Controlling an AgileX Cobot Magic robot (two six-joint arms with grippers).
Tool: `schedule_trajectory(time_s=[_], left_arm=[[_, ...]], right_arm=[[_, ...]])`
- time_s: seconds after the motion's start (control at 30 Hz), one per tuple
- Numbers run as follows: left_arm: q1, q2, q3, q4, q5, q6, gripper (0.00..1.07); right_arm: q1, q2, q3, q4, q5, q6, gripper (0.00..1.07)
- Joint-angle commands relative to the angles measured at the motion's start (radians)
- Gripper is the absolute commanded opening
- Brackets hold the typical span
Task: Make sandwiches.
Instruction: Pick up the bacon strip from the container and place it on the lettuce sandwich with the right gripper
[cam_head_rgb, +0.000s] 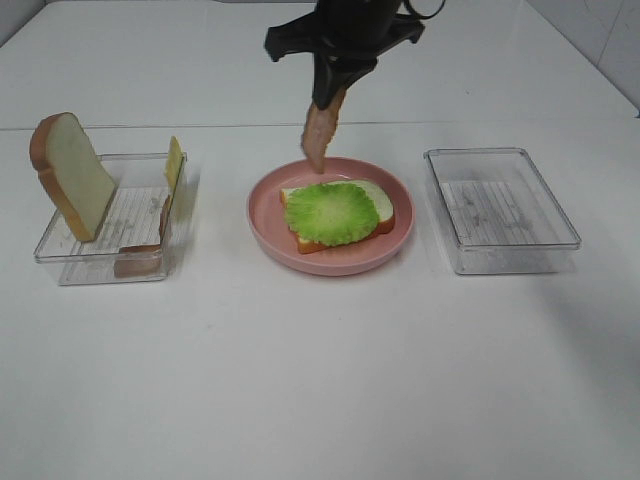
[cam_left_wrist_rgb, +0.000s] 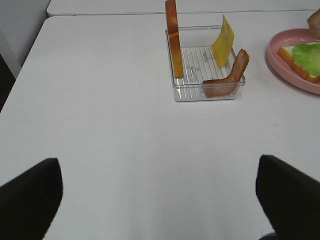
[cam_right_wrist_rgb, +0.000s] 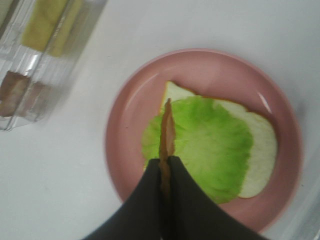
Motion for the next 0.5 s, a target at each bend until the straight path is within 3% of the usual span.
schedule_trajectory(time_s=[0.03, 0.23, 0.5], left_arm=[[0.003, -0.006, 0.002, -0.001, -0.004, -0.002, 0.98], [0.003, -0.006, 0.002, -0.001, -0.004, -0.002, 0.98], [0.003, -0.006, 0.002, -0.001, -0.004, -0.002, 0.98]], right_arm=[[0.058, 0.0, 0.004, -0.009, 0.099, -0.013, 0.0], [0.069, 0.025, 0.004, -0.017, 0.091, -0.013, 0.0], [0.068, 0.107, 0.004, -0.121, 0.092, 0.015, 0.0]])
